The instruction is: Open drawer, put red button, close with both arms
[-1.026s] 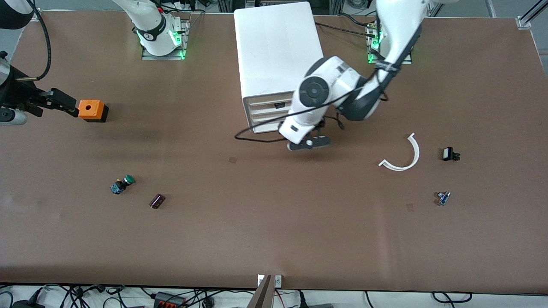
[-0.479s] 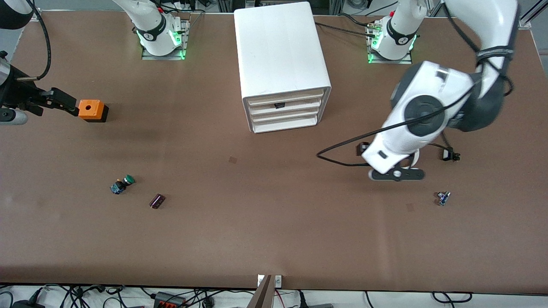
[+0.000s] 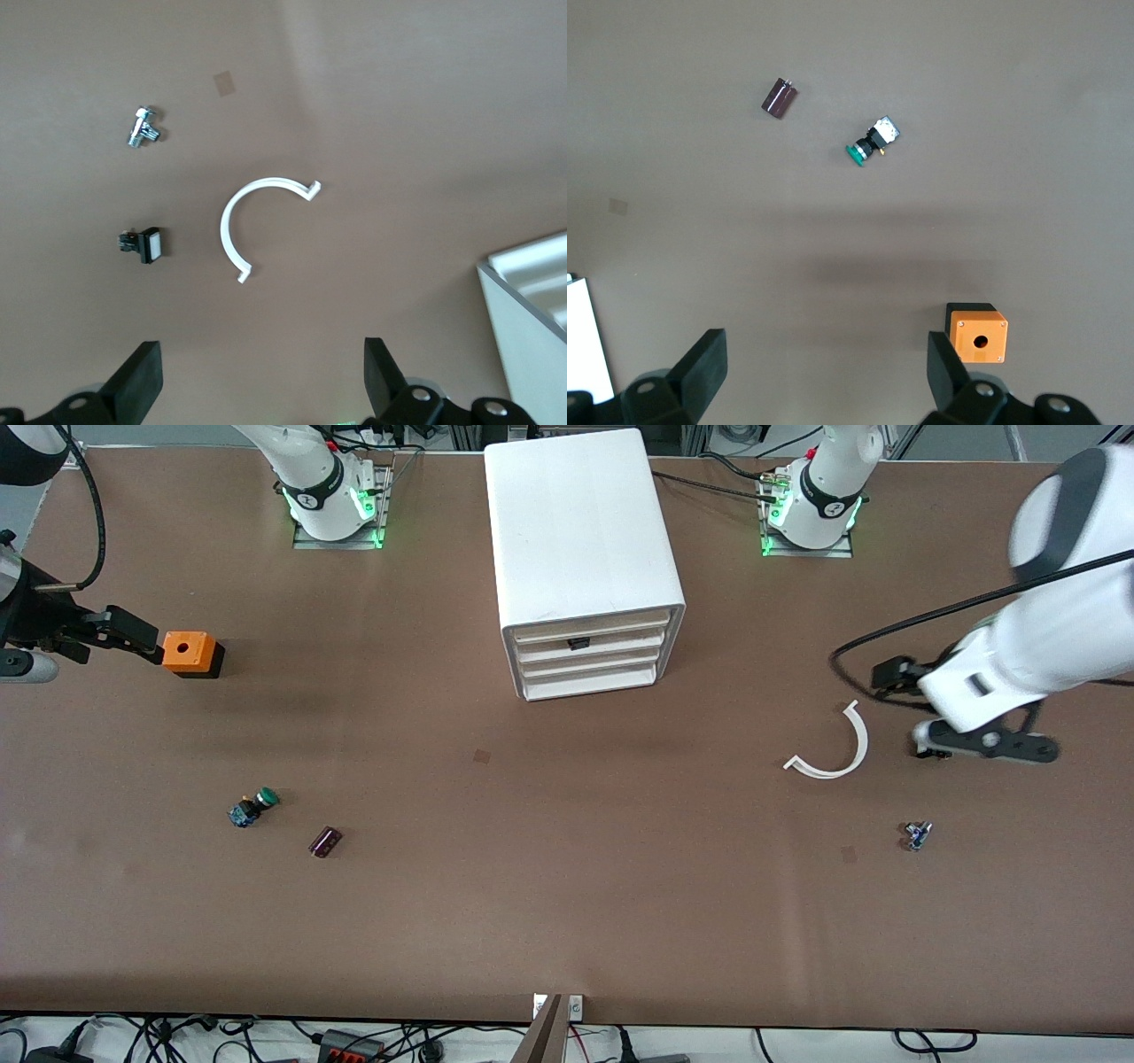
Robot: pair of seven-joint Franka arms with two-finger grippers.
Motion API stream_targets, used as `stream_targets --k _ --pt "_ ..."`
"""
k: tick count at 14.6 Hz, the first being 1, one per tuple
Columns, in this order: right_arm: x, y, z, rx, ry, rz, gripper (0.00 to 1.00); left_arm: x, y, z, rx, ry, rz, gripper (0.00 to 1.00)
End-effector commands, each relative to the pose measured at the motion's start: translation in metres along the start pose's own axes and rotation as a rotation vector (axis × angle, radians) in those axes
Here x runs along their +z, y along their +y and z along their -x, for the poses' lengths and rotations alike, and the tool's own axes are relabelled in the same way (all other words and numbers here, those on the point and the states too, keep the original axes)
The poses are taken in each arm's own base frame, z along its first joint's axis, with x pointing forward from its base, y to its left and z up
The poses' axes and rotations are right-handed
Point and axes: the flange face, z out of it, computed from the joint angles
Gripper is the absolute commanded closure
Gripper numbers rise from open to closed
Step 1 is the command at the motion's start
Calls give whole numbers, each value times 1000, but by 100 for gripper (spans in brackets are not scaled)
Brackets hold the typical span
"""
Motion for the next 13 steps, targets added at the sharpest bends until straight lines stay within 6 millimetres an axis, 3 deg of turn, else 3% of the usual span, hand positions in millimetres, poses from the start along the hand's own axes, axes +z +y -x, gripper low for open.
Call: stream_targets --k 1,3,7,13 --pt "1 1 8 -9 18 11 0 -21 -24 21 66 37 44 0" --pt "0 1 8 -8 15 9 0 -25 -38 29 40 48 30 0" --pt "1 3 6 -6 22 11 0 -16 -33 62 6 187 -27 0" --pt "1 0 3 -14 61 12 0 -5 -40 63 -40 162 -7 0"
